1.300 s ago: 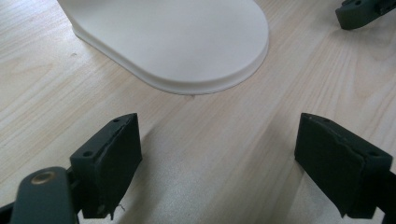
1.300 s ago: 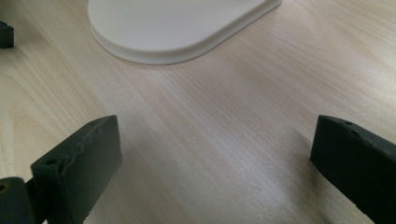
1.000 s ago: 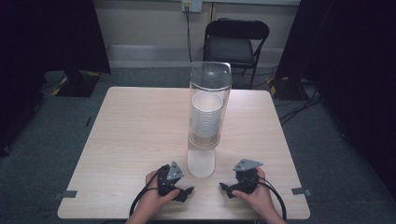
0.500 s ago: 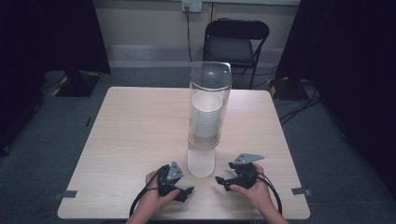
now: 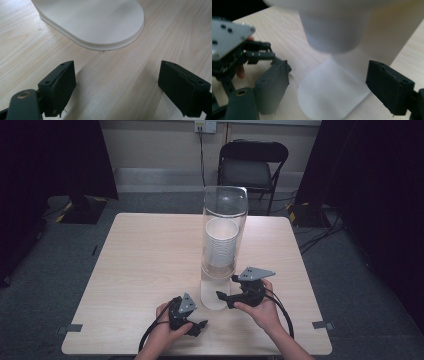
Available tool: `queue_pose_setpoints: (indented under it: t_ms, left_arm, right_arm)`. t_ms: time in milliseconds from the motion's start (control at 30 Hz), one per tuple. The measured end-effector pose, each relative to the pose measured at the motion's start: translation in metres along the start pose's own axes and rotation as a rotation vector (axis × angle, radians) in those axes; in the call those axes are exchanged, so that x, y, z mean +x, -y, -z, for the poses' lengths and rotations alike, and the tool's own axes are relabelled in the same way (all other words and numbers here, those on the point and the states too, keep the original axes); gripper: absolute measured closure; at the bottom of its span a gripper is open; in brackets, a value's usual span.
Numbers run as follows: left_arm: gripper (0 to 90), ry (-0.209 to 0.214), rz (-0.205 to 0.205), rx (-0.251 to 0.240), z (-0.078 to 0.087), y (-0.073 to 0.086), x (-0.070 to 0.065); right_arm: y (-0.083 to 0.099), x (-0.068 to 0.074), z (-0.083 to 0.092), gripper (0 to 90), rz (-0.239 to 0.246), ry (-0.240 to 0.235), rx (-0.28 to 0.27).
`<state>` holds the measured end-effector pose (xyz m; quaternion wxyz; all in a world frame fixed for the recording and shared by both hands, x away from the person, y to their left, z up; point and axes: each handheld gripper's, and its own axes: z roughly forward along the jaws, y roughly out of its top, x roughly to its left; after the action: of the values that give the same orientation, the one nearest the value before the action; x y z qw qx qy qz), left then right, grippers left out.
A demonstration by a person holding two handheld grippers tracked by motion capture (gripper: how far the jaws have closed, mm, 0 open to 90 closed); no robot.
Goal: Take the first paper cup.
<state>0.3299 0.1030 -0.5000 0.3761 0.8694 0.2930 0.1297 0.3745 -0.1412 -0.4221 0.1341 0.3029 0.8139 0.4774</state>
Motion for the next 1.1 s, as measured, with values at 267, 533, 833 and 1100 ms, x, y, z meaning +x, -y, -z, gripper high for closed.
queue_pose_setpoints:
  t_ms: [267, 533, 833, 1100]
  left_arm:
    - [14.2, -0.004, -0.002, 0.005, 0.0, 0.0, 0.0]
    - [14.1, -0.004, -0.006, 0.006, 0.0, 0.0, 0.0]
    - [14.2, -0.003, -0.001, 0.004, 0.0, 0.0, 0.0]
    - [14.2, 0.0, -0.001, -0.001, 0.0, 0.0, 0.0]
  right_arm:
    - [-0.018, 0.003, -0.014, 21.4, 0.012, 0.021, -0.089]
    - [-0.015, 0.001, -0.022, 35.2, 0.045, 0.05, -0.138]
    - [-0.008, 0.003, -0.023, 36.5, 0.061, 0.07, -0.138]
    - [0.047, 0.0, -0.036, 36.9, 0.033, 0.051, 0.065]
